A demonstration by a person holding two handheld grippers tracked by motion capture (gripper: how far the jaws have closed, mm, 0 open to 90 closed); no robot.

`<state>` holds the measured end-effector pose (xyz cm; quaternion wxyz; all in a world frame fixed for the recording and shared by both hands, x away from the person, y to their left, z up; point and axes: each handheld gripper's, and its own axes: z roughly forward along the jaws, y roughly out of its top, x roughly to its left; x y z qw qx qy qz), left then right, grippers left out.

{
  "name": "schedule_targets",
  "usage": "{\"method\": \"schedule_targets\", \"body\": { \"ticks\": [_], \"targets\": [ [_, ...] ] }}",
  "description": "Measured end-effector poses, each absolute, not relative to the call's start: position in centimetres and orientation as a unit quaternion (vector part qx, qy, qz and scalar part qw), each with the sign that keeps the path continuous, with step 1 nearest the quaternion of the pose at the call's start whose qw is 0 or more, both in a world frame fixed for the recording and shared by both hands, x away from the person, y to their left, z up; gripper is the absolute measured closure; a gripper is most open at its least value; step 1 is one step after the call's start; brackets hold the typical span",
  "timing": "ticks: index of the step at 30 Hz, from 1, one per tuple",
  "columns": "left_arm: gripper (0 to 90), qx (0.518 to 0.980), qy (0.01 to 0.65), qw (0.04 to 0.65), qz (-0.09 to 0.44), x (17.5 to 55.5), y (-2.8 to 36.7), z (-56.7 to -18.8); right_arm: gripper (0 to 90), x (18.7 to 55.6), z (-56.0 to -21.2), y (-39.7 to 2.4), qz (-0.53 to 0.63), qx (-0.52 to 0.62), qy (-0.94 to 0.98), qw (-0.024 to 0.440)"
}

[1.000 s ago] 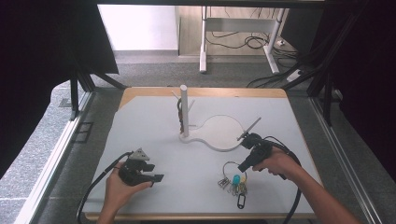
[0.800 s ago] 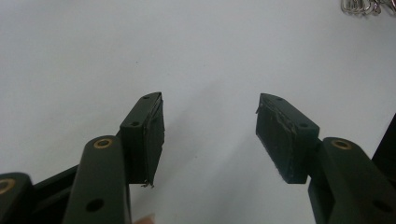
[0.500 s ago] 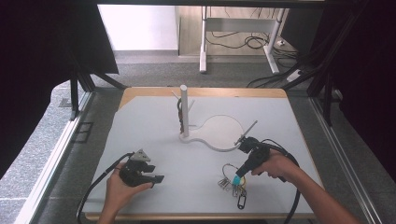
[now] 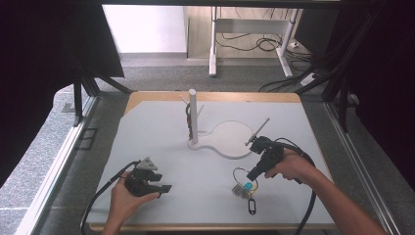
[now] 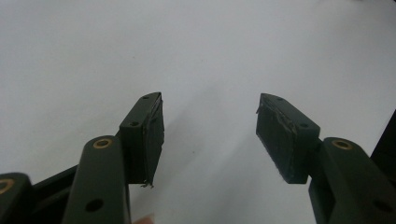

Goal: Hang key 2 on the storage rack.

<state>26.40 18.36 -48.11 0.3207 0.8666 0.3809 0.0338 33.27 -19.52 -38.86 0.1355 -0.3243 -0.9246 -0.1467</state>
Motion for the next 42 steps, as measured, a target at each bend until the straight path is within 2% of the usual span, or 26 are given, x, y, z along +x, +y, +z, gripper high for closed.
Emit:
{"method": "schedule_targets", "body": {
  "ticks": [11, 26, 42],
  "targets": [
    [41.9, 0.868, 0.38, 0.318, 0.032, 26.3, 18.1, -48.4, 87.3, 35.1, -35.6, -20.3, -0.153, -0.325, -0.923, 0.14],
    [41.9, 0.87, 0.378, 0.314, 0.03, 26.3, 18.1, -48.5, 87.3, 37.7, -30.0, -19.3, -0.147, -0.32, -0.93, 0.104],
    [42.4, 0.859, 0.389, 0.333, 0.018, 26.3, 19.1, -48.7, 87.3, 40.1, -28.1, -18.7, -0.154, -0.33, -0.927, 0.09]
  ]
}}
